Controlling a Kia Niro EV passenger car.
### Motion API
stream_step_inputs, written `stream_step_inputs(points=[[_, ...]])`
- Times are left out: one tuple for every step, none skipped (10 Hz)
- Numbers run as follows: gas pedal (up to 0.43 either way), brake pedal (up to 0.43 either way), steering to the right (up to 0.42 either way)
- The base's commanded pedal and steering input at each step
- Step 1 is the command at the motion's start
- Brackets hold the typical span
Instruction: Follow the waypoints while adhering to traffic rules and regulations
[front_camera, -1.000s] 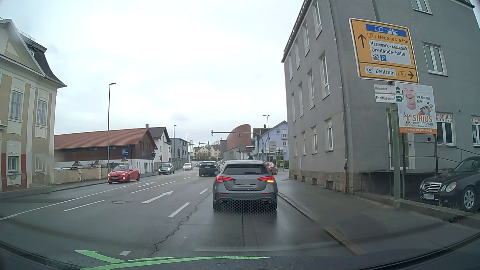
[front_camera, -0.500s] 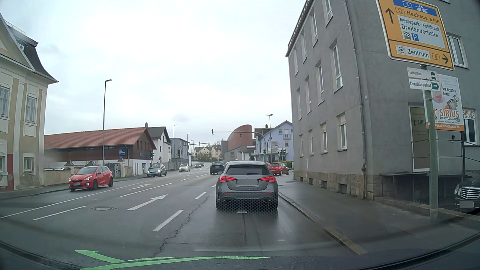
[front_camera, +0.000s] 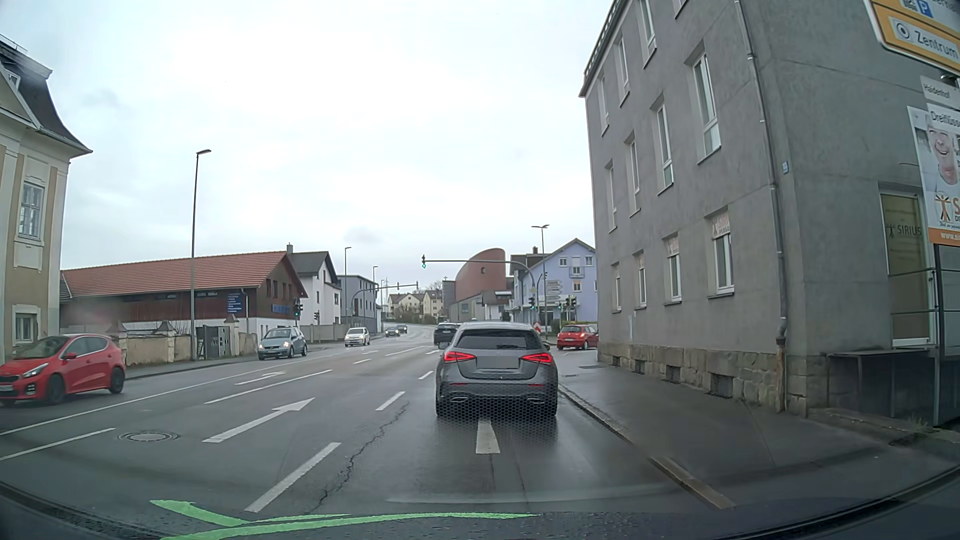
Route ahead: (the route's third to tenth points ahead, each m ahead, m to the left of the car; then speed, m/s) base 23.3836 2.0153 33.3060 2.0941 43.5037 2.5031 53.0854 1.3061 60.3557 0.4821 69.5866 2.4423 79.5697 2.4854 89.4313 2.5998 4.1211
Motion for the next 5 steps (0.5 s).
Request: stream_step_inputs(points=[[0.228, 0.000, 0.000], [0.209, 0.000, 0.000], [0.209, 0.000, 0.000], [0.197, 0.000, 0.000], [0.197, 0.000, 0.000]])
